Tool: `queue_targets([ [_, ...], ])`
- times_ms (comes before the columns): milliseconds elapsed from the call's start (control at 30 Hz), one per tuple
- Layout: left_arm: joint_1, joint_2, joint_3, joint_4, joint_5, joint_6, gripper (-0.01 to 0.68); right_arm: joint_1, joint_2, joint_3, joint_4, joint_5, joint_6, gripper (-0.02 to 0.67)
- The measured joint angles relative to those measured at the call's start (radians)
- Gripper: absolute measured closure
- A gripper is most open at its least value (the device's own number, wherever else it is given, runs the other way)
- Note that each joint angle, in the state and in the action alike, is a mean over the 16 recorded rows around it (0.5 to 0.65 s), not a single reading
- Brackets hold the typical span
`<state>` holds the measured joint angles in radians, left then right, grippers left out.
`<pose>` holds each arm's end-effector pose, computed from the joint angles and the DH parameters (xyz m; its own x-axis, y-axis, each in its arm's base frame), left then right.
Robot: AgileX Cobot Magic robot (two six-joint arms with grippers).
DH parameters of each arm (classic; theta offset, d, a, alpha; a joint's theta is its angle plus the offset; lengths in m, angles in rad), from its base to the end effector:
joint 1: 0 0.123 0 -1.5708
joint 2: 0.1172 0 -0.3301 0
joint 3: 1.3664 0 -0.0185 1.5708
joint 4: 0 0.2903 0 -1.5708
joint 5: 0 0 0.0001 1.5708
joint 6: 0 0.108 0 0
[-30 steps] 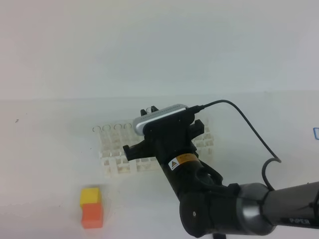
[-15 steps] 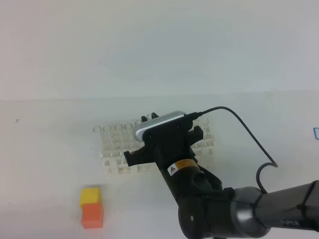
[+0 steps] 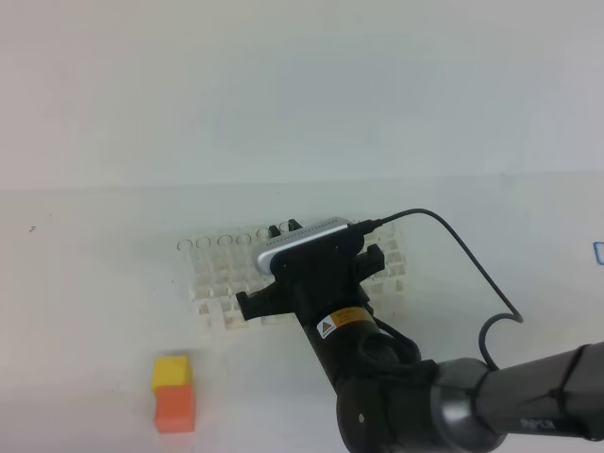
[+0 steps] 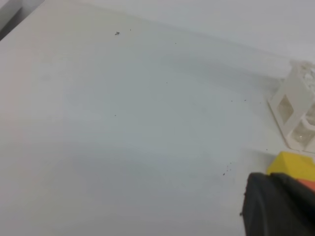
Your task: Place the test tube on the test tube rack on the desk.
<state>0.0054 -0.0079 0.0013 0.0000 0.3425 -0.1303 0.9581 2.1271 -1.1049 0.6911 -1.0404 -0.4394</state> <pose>0.0638 0.0003 0.1779 -0.2434 -0.1313 -0.9610 -0.0373 0.9913 -0.1259 0.3265 0.3613 0.1570 0.0073 -0.0521 -0.9986 -0.3672 0.9287 -0.0512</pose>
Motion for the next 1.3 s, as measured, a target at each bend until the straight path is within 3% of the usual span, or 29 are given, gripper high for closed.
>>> queue_targets([
  [400,0.0,0.0,0.0,0.0,-0.001,-0.002,0.674,0.0,0.009,-0.001,0.014,-0.018,0.003,0.511],
  [1000,0.0,0.002,0.0,0.0,-0.002,-0.014,0.674,0.001,-0.089,-0.001,0.04,-0.032,-0.049,0.307],
  [1167,0.0,0.002,0.0,0.0,-0.002,-0.014,0.674,0.001,-0.187,-0.001,0.017,-0.03,-0.113,0.302],
  [1300,0.0,0.002,0.0,0.0,-0.002,-0.014,0.674,0.001,-0.289,-0.001,-0.013,-0.023,-0.186,0.342],
])
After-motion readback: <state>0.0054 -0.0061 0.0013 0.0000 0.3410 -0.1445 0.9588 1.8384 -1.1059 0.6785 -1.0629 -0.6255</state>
